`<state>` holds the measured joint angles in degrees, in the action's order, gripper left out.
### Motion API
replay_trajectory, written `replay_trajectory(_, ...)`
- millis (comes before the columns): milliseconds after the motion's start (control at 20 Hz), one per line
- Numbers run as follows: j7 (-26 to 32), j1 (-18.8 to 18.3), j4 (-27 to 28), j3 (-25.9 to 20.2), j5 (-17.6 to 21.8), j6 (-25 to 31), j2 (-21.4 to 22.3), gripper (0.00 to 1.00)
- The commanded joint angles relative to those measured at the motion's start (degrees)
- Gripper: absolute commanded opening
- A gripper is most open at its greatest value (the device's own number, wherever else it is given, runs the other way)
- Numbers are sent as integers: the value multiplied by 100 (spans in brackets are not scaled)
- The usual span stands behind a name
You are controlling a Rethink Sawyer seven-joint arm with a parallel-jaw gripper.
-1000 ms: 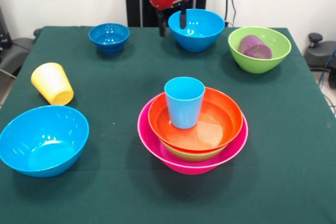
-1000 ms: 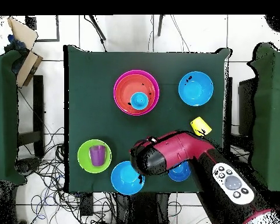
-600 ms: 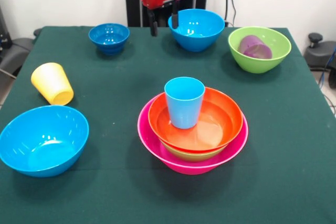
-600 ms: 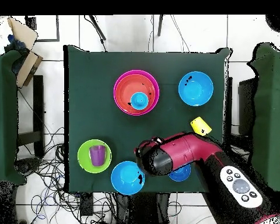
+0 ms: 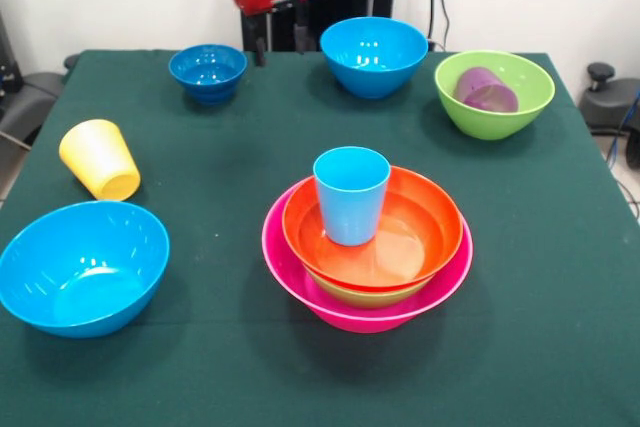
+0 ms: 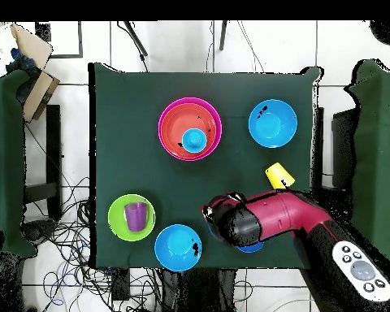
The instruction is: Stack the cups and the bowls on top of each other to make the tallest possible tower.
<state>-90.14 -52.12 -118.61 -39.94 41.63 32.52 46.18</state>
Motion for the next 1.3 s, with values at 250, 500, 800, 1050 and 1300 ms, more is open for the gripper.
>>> replay_trajectory(250,735,-205,174,60,449,280,-548,100)
replay_trajectory(500,513,-3,456,347,951,-36,-956,100)
replay_trajectory(800,444,-62,855,495,1299,-153,-1345,100)
replay_trajectory(1050,713,-387,914,428,1349,-13,-1400,100)
replay_trajectory(1300,971,-720,845,326,1276,165,-1266,100)
